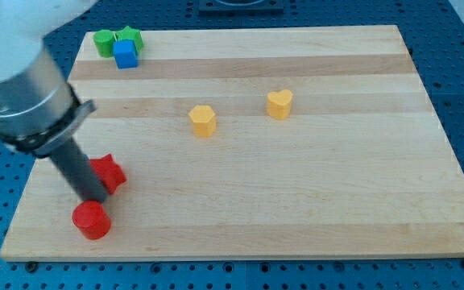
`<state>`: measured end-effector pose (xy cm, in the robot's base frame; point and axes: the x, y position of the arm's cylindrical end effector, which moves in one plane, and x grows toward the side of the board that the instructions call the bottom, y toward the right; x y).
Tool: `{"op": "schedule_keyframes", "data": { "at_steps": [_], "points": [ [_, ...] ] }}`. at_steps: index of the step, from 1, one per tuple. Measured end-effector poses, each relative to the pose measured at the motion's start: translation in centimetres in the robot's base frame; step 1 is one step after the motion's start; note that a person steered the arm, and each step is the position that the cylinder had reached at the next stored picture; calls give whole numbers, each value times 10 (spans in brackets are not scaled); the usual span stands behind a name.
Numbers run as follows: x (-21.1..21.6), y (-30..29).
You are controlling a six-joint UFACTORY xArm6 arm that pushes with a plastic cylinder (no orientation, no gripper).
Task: Move the blue triangle into the green circle
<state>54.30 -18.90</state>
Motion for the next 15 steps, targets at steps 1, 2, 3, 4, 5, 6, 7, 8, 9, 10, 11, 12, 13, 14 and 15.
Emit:
{"op": "schedule_keyframes", "data": {
  "at_steps": [1,2,3,4,5,6,7,8,9,10,11,12,13,14,15],
  "points": [
    [-23,-2],
    [-2,-9],
    [15,-31],
    [2,-35],
    [-22,-38],
    [-45,-39],
    [-69,-53],
    [-76,-78],
    [-90,-70],
    [-99,-46],
    [-118,-28],
    [-164,-33],
    [-195,-48],
    [-207,-54],
    [-221,-54]
  ]
}}
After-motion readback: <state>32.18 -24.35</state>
